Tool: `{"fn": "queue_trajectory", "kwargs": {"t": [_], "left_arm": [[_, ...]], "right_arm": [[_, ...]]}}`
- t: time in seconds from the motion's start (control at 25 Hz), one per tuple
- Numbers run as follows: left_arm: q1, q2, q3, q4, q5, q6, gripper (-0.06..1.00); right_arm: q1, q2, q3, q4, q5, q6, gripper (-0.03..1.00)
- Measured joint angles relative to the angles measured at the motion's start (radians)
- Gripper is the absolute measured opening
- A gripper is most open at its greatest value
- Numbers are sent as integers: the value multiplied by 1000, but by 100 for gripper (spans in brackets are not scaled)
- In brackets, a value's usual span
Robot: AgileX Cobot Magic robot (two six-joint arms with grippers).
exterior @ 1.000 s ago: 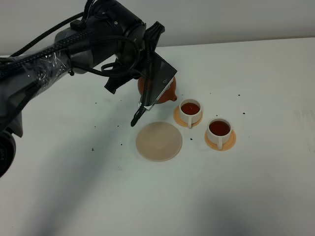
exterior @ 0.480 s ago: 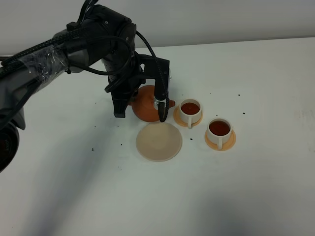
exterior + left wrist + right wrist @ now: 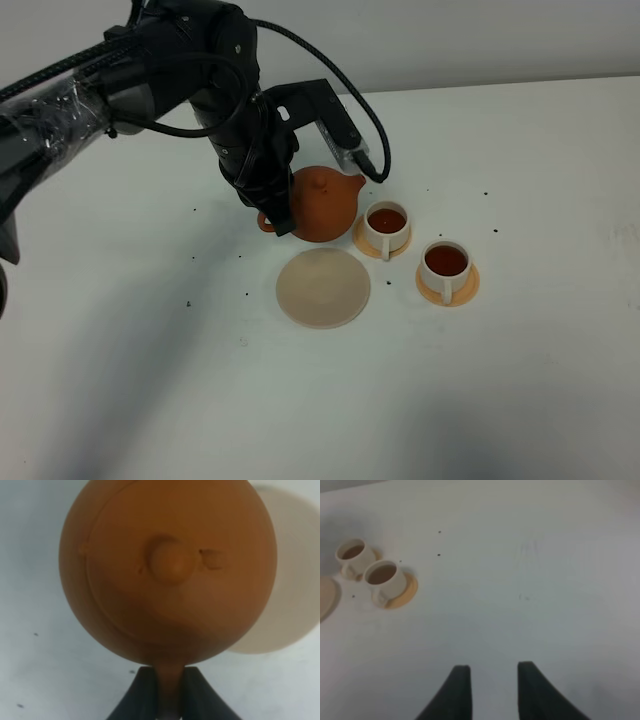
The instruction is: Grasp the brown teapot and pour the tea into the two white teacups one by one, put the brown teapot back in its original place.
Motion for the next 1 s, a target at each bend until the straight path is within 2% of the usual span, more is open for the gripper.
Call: {"fn": "queue_trajectory", "kwargs": {"t": [0.2,0.44,0.6,0.76,1.0], "left_arm": [[-2,-53,0,-81,99,-133,13],[-29,-60,18,-79,101,-215,13],[-52,-60,88,-83,101,-267,13],[-69,-60,181,-85,58,-310,13],[-74,-60,301,-84,-75,-359,13]], "right_arm": [[0,0,0,0,0,0,24],[0,0,0,0,0,0,24],[0,0,0,0,0,0,24],[0,0,0,2,0,0,24],[0,0,0,3,0,0,24]]}}
